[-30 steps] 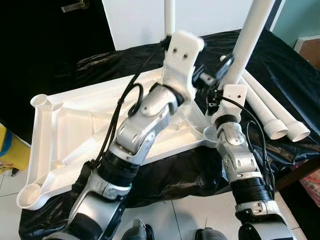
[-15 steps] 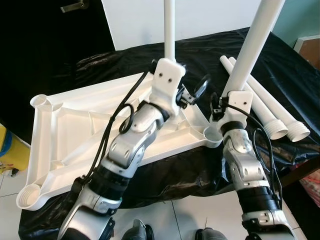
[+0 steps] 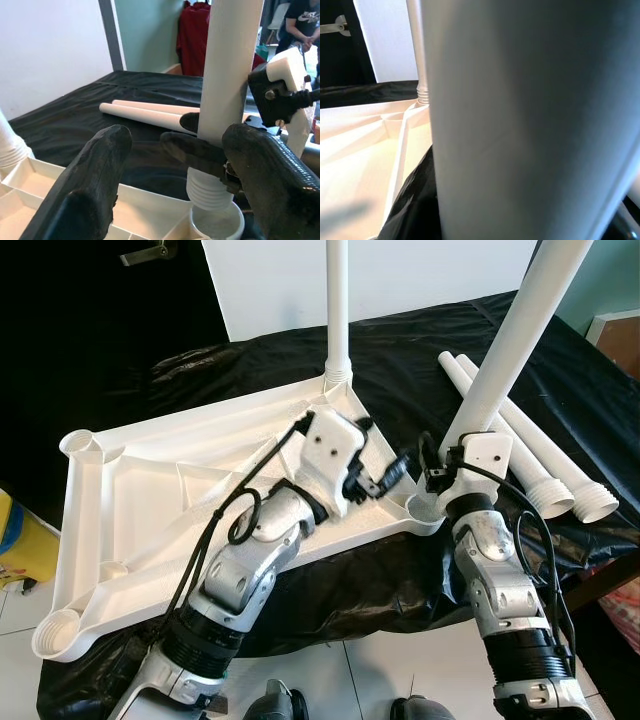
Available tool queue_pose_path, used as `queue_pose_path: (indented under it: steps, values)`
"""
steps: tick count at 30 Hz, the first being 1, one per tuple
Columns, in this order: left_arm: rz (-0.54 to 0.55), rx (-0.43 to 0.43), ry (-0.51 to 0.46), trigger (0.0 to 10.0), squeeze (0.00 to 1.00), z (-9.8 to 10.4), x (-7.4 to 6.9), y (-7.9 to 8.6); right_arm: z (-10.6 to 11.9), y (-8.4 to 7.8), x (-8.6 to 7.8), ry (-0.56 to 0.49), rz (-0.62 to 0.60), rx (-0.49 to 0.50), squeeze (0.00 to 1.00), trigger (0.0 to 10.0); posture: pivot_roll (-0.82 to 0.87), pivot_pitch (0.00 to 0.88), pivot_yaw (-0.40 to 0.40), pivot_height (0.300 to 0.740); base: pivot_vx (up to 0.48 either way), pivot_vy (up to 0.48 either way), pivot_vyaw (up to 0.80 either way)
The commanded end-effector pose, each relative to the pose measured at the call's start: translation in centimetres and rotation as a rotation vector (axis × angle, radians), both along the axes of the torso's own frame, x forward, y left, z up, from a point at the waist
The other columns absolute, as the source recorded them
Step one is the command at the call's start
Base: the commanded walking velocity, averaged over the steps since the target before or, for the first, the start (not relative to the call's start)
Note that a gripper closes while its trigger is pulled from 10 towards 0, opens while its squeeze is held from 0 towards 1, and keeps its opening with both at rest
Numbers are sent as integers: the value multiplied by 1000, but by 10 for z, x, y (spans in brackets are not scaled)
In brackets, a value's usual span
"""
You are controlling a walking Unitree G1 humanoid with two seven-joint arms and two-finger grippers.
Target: Building children table
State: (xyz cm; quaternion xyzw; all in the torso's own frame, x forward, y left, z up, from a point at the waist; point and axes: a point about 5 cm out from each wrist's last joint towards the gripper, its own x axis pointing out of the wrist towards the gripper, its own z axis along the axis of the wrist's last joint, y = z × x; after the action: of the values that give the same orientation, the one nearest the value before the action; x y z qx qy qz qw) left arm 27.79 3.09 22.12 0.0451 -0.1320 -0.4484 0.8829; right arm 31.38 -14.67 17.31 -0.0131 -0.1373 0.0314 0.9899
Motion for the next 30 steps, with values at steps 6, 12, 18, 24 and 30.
queue_pose_path:
  steps: [6,12,18,24,30]
  values:
    - [-89,30,37,10000,0,-7,-9,-2,1,3,-4,-15,28,1,0,10000,-71,106,73,740,0,0,0]
    - [-148,72,61,10000,0,-14,-17,-1,-3,5,-8,-6,59,3,0,10000,-73,112,78,740,0,0,0]
    - [-197,120,97,10000,0,-25,-25,1,-11,13,-12,15,110,4,0,10000,-72,116,82,740,0,0,0]
    - [-220,165,107,10000,0,-31,-28,4,-15,16,-12,25,135,1,0,10000,-70,122,82,740,0,0,0]
    - [-221,187,116,10000,0,-34,-30,7,-17,17,-11,36,149,1,0,10000,-68,123,80,740,0,0,0]
